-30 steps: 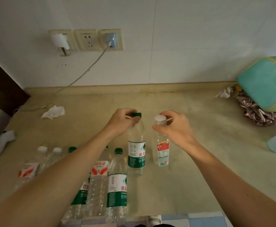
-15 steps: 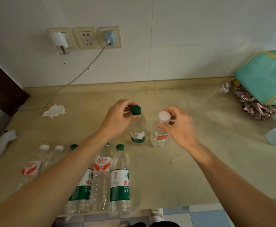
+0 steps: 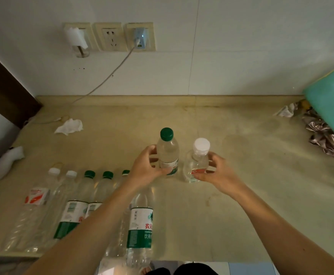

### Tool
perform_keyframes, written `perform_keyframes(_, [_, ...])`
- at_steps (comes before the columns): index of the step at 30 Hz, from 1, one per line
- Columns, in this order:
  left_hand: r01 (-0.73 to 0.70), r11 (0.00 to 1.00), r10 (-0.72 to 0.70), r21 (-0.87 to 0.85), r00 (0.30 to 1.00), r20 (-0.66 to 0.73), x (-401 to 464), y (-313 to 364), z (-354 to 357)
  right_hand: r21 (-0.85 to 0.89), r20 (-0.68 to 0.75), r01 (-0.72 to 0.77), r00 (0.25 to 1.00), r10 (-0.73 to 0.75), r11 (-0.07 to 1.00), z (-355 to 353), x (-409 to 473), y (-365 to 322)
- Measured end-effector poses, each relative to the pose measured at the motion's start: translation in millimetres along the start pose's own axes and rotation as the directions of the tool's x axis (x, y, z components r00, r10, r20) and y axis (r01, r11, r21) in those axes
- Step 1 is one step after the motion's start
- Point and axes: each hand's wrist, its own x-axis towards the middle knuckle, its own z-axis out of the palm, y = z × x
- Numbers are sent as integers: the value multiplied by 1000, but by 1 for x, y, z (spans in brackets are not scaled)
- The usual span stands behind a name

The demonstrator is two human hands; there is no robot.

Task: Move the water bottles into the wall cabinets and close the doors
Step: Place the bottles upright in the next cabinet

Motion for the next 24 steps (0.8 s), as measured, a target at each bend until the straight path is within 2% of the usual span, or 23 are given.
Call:
perform_keyframes(5, [-8, 997, 0, -79, 996, -94, 8, -12, 26, -4, 116, -31, 993, 32, 999, 2, 22, 17])
perform_keyframes(10, [-13, 997, 2, -71, 989, -148, 11, -8, 35, -60, 173, 0, 985, 11, 998, 5, 33, 19])
perform_keyframes(14, [-35, 995, 17, -94, 982, -188, 8, -8, 37, -68, 92, -17, 995, 23, 998, 10, 27, 18])
perform_keyframes(18, [-57, 989, 23, -134, 970, -240, 4, -10, 34, 3, 3, -21, 1000, 21, 1000, 12, 18, 8])
perform_keyframes(24, [-207, 960, 154, -190, 954, -258, -13, 30, 7, 75, -153, 90, 985, -78, 993, -1, -15, -42])
